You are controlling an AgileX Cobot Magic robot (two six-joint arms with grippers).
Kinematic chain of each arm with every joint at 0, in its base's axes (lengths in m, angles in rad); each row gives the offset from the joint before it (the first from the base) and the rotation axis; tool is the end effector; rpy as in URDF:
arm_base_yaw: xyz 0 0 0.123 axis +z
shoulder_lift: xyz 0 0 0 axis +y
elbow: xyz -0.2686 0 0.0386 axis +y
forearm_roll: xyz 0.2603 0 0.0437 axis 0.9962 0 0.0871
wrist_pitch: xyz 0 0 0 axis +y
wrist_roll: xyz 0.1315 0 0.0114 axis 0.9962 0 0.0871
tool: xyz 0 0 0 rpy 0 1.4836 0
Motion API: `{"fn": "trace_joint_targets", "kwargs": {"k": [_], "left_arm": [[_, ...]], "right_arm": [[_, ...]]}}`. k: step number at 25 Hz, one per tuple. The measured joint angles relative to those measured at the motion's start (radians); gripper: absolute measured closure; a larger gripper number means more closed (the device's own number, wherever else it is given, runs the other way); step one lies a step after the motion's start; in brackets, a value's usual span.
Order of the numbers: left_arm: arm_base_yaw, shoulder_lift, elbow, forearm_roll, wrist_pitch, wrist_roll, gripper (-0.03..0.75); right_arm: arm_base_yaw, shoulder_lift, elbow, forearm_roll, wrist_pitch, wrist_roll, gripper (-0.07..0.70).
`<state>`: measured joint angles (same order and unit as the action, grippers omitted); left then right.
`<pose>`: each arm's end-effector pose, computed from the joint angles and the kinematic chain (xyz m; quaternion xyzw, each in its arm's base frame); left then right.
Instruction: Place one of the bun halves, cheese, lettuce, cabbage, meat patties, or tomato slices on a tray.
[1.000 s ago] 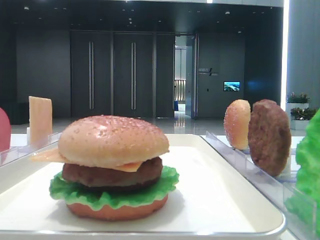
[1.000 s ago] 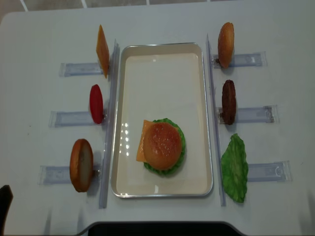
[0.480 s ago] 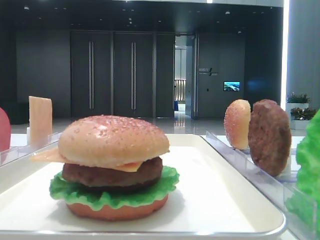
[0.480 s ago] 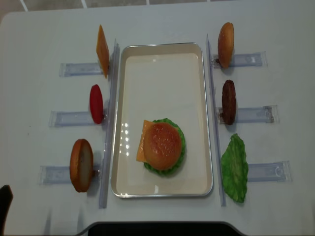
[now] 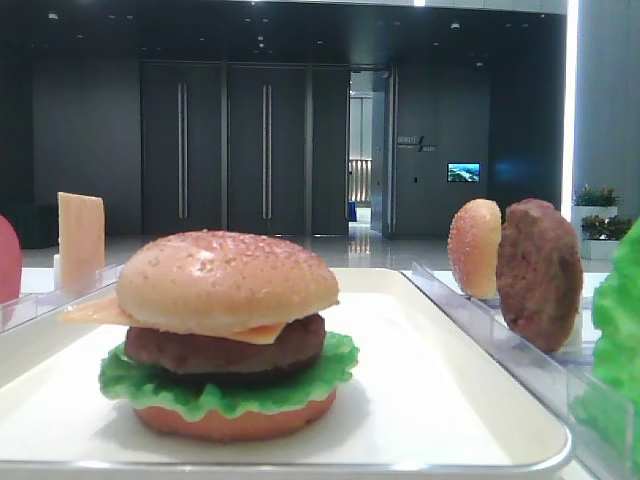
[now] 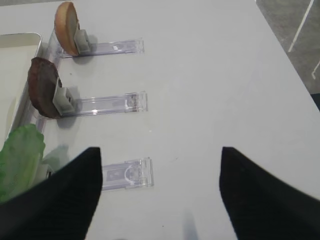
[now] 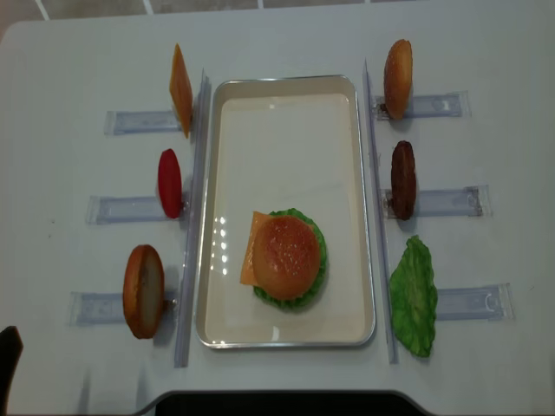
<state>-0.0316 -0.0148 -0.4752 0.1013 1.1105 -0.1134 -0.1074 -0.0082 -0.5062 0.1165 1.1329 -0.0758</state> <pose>0.0536 0.0103 0.2520 -0.0384 0.8665 0.0145 0.4975 0.0507 0.0085 0.2592 0.0089 0.8664 0.0124 0.4990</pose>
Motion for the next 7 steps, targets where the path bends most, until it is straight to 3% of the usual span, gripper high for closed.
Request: {"fn": "trace_joint_targets", "kwargs": {"k": [7], "left_arm": [[0.000, 0.000, 0.000, 0.000, 0.000, 0.000, 0.024]], "right_arm": [[0.000, 0.000, 0.000, 0.000, 0.000, 0.001, 0.157]]}}
